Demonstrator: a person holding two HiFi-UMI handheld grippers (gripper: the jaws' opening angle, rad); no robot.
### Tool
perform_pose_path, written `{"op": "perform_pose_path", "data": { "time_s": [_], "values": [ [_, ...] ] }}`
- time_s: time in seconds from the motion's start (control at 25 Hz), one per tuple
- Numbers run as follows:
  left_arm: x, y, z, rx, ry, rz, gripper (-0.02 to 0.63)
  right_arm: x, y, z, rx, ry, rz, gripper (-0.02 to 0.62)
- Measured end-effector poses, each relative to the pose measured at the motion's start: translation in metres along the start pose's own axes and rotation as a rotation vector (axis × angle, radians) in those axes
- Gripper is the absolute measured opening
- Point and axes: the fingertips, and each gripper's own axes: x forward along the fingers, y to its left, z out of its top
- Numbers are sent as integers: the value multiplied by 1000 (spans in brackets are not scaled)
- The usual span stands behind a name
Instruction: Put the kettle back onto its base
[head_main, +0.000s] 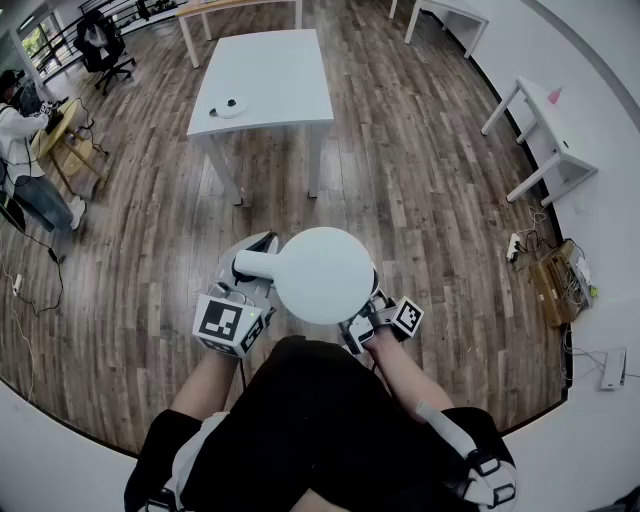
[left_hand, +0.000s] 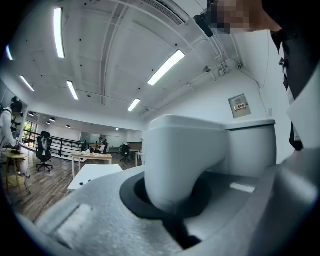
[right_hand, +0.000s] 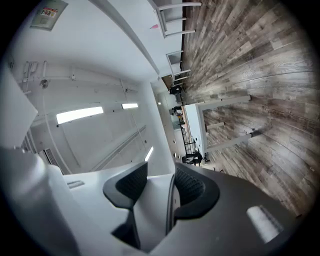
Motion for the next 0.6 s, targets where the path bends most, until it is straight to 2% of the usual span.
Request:
{"op": "perform_pose_path", "data": {
  "time_s": [0.6],
  "values": [
    [-13,21,-7,-17,5,26,2,15,-12,-14,-4,29,-29,173]
  ]
}}
